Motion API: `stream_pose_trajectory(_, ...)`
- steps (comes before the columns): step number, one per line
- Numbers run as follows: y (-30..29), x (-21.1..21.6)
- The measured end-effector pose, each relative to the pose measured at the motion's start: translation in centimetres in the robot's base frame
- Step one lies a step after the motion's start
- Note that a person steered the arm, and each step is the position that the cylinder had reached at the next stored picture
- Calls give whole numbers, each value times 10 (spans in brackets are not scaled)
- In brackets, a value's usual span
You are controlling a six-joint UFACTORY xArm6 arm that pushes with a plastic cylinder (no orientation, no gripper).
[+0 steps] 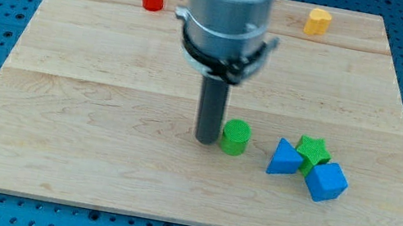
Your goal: Place the yellow heart to the left of the blue triangle
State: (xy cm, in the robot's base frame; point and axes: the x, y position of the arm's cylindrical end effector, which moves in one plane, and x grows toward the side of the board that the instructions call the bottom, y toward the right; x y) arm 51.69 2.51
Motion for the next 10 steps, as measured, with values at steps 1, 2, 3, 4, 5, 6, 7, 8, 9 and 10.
stream_pose_trajectory(1,38,2)
stream_pose_trajectory(2,6,-25)
stream_pose_trajectory(3,15,-62)
stream_pose_trajectory(4,101,-106)
stream_pose_trajectory(5,154,-165)
stream_pose_trajectory(6,206,-222)
stream_pose_trajectory(7,204,-268)
stream_pose_trajectory(8,204,-293)
stream_pose_trajectory(9,171,-293)
stream_pose_trajectory(10,116,-291)
